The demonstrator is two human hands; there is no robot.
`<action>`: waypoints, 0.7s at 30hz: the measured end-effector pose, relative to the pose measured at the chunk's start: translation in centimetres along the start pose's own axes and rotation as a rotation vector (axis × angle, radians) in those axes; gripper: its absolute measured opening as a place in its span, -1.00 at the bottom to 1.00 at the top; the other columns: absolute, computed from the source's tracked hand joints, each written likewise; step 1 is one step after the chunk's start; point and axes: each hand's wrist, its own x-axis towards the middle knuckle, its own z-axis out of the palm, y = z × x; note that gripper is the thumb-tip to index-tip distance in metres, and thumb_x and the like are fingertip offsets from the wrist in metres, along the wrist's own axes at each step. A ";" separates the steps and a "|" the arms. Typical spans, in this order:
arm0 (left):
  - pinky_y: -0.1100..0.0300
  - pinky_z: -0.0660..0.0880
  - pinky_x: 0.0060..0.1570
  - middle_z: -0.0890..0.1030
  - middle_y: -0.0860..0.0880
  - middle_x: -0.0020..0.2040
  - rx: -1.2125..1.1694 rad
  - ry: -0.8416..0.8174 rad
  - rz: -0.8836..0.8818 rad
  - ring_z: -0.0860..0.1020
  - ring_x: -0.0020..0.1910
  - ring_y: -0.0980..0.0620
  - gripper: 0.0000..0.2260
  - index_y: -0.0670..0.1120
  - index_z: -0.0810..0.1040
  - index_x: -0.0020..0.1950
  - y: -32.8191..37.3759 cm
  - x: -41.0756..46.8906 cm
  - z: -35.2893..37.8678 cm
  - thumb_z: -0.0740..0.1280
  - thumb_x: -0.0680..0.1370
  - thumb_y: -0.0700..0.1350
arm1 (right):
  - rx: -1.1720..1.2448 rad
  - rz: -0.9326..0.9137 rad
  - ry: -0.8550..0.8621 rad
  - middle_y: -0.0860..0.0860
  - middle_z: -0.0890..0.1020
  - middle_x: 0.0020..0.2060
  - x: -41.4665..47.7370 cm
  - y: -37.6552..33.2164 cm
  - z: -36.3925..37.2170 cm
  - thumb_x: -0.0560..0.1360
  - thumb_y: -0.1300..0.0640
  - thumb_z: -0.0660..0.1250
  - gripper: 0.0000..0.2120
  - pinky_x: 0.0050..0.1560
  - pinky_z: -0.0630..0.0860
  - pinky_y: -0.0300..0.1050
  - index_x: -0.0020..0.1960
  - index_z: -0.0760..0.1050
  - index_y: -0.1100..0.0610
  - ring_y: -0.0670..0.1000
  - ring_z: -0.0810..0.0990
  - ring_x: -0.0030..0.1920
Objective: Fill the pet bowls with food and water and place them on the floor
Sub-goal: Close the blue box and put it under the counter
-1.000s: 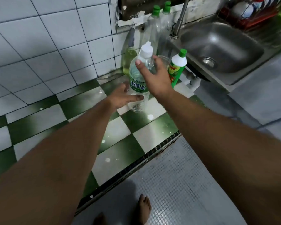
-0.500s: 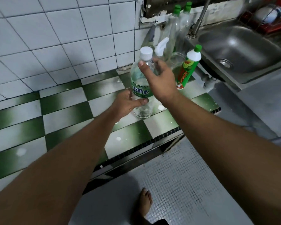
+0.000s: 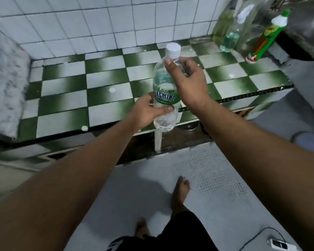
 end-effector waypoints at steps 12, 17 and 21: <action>0.03 0.59 0.26 0.73 -0.03 0.14 0.034 -0.022 -0.256 0.68 0.18 0.02 -0.44 -0.13 0.60 0.29 -14.8 -12.2 -7.1 0.67 0.33 -0.22 | 0.011 0.140 -0.420 -0.08 0.66 0.11 -12.8 10.0 10.8 0.45 -0.16 0.45 -0.55 0.22 0.59 -0.04 0.24 0.50 0.02 -0.11 0.64 0.15; -0.05 0.59 0.26 0.72 0.14 0.10 0.135 0.004 -0.371 0.67 0.13 0.14 -0.38 0.13 0.62 0.18 -28.5 -10.1 -6.1 0.73 0.17 0.04 | 0.022 0.310 -0.482 -0.06 0.63 0.22 -14.0 24.4 14.1 0.35 -0.34 0.44 -0.31 0.27 0.58 0.02 0.37 0.47 -0.02 -0.06 0.61 0.23; 0.07 0.60 0.20 0.72 0.15 0.09 0.120 0.062 -0.413 0.67 0.09 0.19 -0.40 0.13 0.63 0.17 -39.9 -5.3 -5.1 0.73 0.19 0.01 | 0.027 0.399 -0.502 -0.05 0.61 0.28 -12.3 37.0 17.4 0.27 -0.45 0.44 -0.17 0.32 0.54 0.04 0.43 0.43 -0.09 -0.04 0.59 0.27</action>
